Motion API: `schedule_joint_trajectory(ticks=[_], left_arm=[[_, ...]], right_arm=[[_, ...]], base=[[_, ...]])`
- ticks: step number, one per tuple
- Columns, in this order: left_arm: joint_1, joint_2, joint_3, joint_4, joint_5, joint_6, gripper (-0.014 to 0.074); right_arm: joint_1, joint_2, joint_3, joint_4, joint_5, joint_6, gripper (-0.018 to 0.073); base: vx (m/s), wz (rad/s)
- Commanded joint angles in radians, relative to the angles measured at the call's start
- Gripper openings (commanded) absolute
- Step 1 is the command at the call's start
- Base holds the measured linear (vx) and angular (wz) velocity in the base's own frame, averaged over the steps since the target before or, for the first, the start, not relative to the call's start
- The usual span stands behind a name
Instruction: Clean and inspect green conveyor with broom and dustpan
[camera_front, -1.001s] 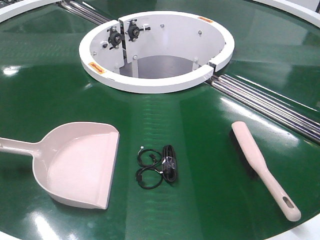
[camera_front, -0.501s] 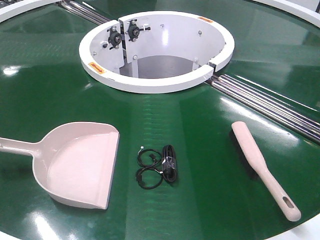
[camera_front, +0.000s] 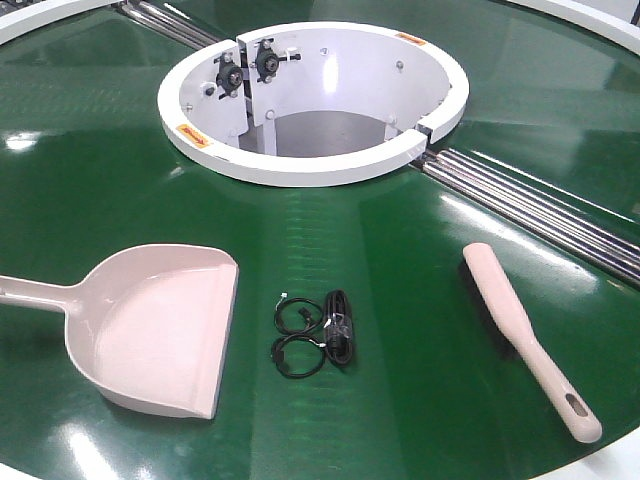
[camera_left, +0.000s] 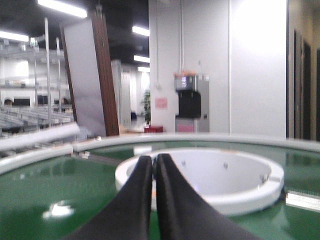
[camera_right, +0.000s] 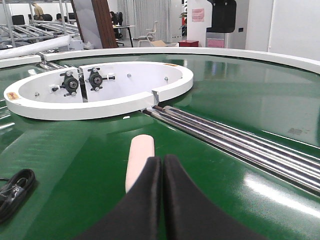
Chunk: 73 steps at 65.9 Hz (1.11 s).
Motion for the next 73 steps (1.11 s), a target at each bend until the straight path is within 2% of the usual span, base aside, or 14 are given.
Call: schedule_joint_trajectory(ticks=[1,8,16,22,27,43,60,73], left_arm=[[0.001,0.090,-0.145,-0.011,0.018,-0.004,-0.0006],[0.001,0.257,-0.303,-0.011,0.129,-0.004,-0.0006],[0.001,0.475,-0.487,-0.013,0.355,-0.005,-0.0006],[0.001,0.608,-0.582,-0.013,0.511,-0.005,-0.0006],[0.001,0.699,-0.617,-0.013,0.593,-0.005,-0.0006],[0.001,0.877,-0.615,-0.011,0.628,-0.005,-0.0004],[0.001,0.929,-0.617,0.008,0.627,-0.004,0.0008],[0.000,0.928,-0.622,0.010,0.632,0.007,0.0085]], right_arm=[[-0.003,-0.011,0.004,0.000,-0.079,0.000,-0.0008],[-0.003,-0.011,0.004,0.000,-0.079,0.000,-0.0008],[-0.003,-0.011,0.004,0.000,-0.079,0.000,-0.0008],[-0.003,-0.011,0.004,0.000,-0.079,0.000,-0.0008],[-0.003,-0.011,0.004,0.000,-0.079,0.000,-0.0008],[-0.003,-0.011,0.004,0.000,-0.079,0.000,-0.0008],[-0.003,-0.011,0.004,0.000,-0.079,0.000,-0.0008],[-0.003,-0.011,0.004,0.000,-0.079,0.000,-0.0008]], base=[[0.00,0.00],[0.00,0.00],[0.00,0.00],[0.00,0.00],[0.00,0.00],[0.00,0.00],[0.00,0.00],[0.00,0.00]])
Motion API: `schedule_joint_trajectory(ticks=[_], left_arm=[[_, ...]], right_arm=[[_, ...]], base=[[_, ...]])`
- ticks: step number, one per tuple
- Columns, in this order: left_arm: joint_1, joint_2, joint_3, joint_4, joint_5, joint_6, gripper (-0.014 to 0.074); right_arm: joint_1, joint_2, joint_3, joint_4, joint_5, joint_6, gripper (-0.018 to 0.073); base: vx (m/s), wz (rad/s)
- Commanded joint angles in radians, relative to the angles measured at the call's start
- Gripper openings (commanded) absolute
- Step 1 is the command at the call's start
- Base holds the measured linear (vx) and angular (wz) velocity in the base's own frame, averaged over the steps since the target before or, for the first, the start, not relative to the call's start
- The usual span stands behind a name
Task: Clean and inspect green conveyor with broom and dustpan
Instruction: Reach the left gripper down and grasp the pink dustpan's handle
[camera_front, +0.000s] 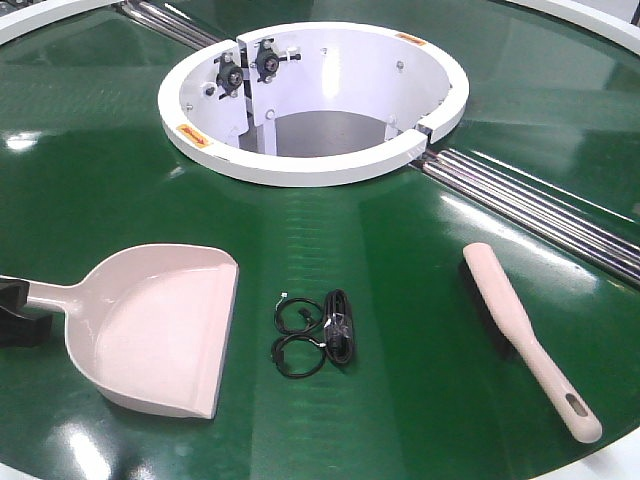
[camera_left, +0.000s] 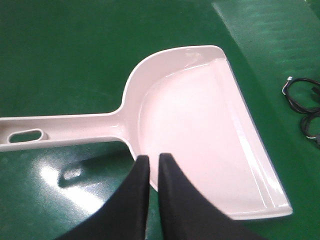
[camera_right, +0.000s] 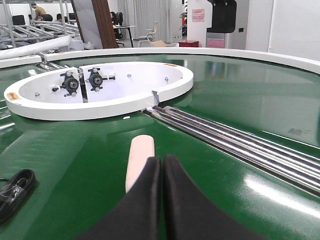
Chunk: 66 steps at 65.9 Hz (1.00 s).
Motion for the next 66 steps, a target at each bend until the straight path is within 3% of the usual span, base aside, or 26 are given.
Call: schedule_joint_trajectory(ticks=[1,17,23,43,57,66], left_arm=[[0.000,-0.009,-0.039,-0.001,-0.055,0.004,0.0094],[0.000,-0.009,-0.038,0.008,-0.050,0.004,0.0355],[0.000,-0.009,-0.038,0.016,-0.051,0.003,0.0407],[0.000,-0.009,-0.040,-0.046,-0.055,-0.005,0.0418],[0.000,0.015,-0.192,0.088,0.101,-0.004,0.0418],[0.000,0.101,-0.365,0.175,0.330,0.034,0.0419]], right_arm=[[-0.003,-0.011,0.004,-0.001,-0.079,0.000,-0.0008],[-0.003,-0.011,0.004,-0.001,-0.079,0.000,-0.0008],[-0.003,-0.011,0.004,-0.001,-0.079,0.000,-0.0008],[-0.003,-0.011,0.004,-0.001,-0.079,0.000,-0.0008],[-0.003,-0.011,0.004,-0.001,-0.079,0.000,-0.0008],[-0.003,-0.011,0.004,-0.001,-0.079,0.000,-0.0008]], base=[[0.00,0.00],[0.00,0.00],[0.00,0.00],[0.00,0.00],[0.00,0.00],[0.00,0.00]])
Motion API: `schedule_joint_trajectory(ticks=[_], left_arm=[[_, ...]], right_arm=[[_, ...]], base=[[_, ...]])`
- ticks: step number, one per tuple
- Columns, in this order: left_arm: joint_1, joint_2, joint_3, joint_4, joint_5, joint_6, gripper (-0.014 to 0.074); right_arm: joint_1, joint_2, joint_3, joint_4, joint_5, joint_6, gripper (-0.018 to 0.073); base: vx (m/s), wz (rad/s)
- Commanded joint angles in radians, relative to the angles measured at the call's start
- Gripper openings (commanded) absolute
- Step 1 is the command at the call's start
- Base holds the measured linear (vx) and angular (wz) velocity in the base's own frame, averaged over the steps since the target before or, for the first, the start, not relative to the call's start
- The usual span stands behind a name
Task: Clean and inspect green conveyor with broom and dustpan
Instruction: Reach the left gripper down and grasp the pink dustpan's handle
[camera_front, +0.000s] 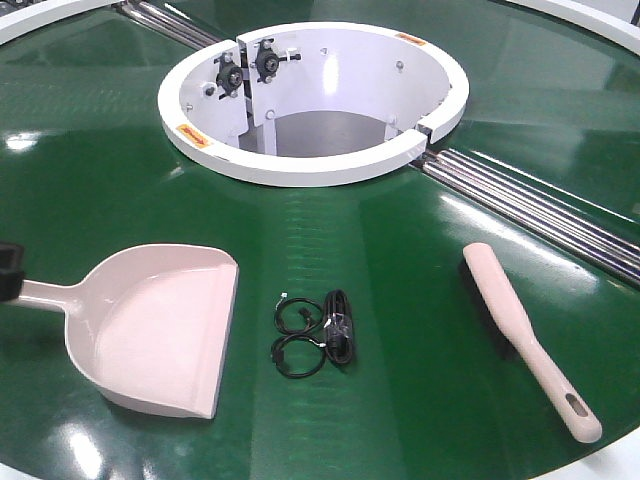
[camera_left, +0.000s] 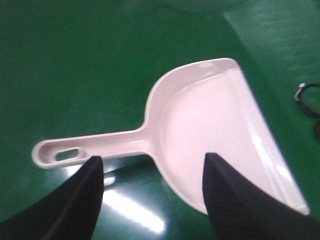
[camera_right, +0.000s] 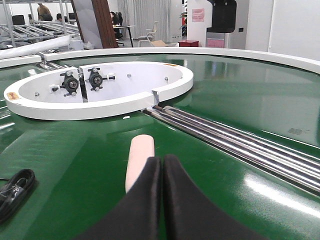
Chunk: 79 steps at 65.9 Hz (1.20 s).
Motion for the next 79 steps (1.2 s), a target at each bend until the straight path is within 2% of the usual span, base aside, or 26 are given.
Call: schedule_joint_trajectory(ticks=[1,10,21,35,40,44,51,54,61,69,79], left_arm=[[0.000,0.052,-0.129,0.067,0.107,0.030,0.0419],[0.000,0.178,-0.266,0.118,0.282,0.126,0.0419],[0.000,0.330,-0.357,0.130,0.305,0.261,0.0445],[0.000,0.462,-0.367,0.130,0.308,0.355,0.0582],[-0.003,0.479,-0.367,0.130,0.313,0.461,0.0615],[-0.003,0.481,-0.367,0.129,0.320,0.582,0.0620],[-0.003,0.482,-0.367,0.129,0.338,0.855,0.0610],[-0.003,0.488,-0.367,0.117,0.338,0.931,0.0607],[-0.002,0.521,-0.367,0.095,0.326,1.010,0.0607],[-0.002,0.581,-0.367,0.100,0.287,1.040,0.0605],[-0.002,0.636,-0.367,0.147,0.278,1.086,0.0593]], right_arm=[[-0.003,-0.011,0.004,-0.001,-0.079,0.000,-0.0008],[-0.003,-0.011,0.004,-0.001,-0.079,0.000,-0.0008],[-0.003,-0.011,0.004,-0.001,-0.079,0.000,-0.0008],[-0.003,-0.012,0.004,-0.001,-0.079,0.000,-0.0008],[-0.003,-0.012,0.004,-0.001,-0.079,0.000,-0.0008],[-0.003,-0.012,0.004,-0.001,-0.079,0.000,-0.0008],[-0.003,-0.012,0.004,-0.001,-0.079,0.000,-0.0008],[-0.003,-0.012,0.004,-0.001,-0.079,0.000,-0.0008],[-0.003,-0.012,0.004,-0.001,-0.079,0.000,-0.0008],[-0.003,-0.012,0.004,-0.001,-0.079,0.000,-0.0008],[-0.003,-0.011,0.004,-0.001,-0.079,0.000,-0.0008]], base=[[0.00,0.00],[0.00,0.00],[0.00,0.00],[0.00,0.00],[0.00,0.00],[0.00,0.00],[0.00,0.00],[0.00,0.00],[0.00,0.00],[0.00,0.00],[0.00,0.00]])
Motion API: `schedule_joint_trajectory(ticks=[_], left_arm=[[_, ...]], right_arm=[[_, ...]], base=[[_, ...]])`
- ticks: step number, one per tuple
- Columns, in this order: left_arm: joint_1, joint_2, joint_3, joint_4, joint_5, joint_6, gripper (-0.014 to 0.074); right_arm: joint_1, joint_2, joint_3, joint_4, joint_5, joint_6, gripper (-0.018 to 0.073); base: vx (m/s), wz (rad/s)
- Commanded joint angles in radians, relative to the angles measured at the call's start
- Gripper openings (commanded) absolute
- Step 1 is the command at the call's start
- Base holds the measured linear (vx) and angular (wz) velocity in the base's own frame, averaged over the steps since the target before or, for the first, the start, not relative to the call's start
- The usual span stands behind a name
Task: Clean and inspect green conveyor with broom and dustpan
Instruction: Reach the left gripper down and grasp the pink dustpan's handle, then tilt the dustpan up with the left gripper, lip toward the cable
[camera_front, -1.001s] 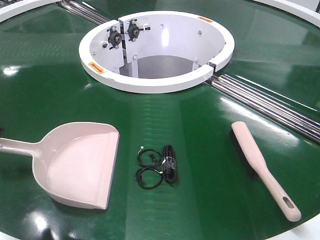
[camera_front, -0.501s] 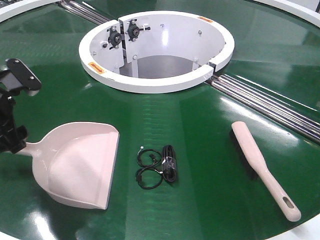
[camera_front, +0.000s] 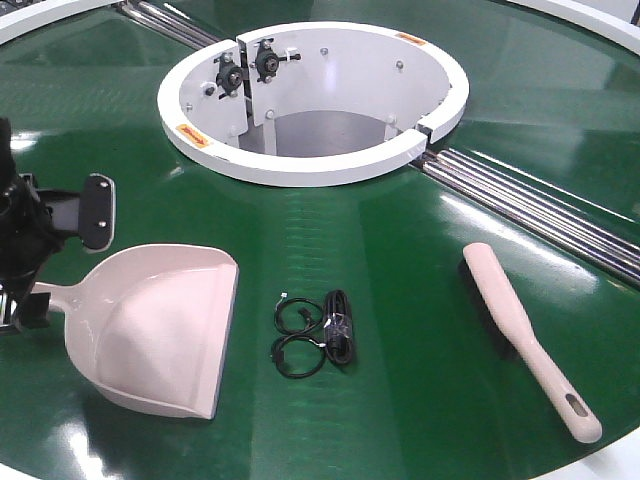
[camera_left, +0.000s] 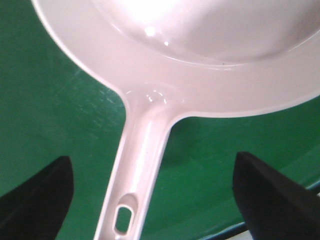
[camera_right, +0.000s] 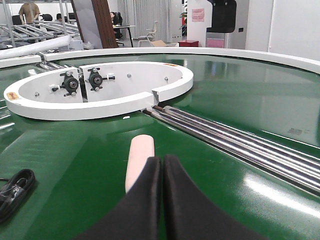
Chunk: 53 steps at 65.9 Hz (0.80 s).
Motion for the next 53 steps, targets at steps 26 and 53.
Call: schedule_joint_trajectory(ticks=[26,53], left_arm=[[0.000,0.074,-0.029,0.049,-0.116,0.129,0.0587],[0.000,0.154,-0.029,0.081,-0.116,0.129,0.0400]], right_arm=[[-0.003,-0.011,0.004,-0.001,-0.079,0.000,-0.0008],[-0.003,-0.011,0.004,-0.001,-0.079,0.000,-0.0008]], base=[[0.00,0.00],[0.00,0.00]])
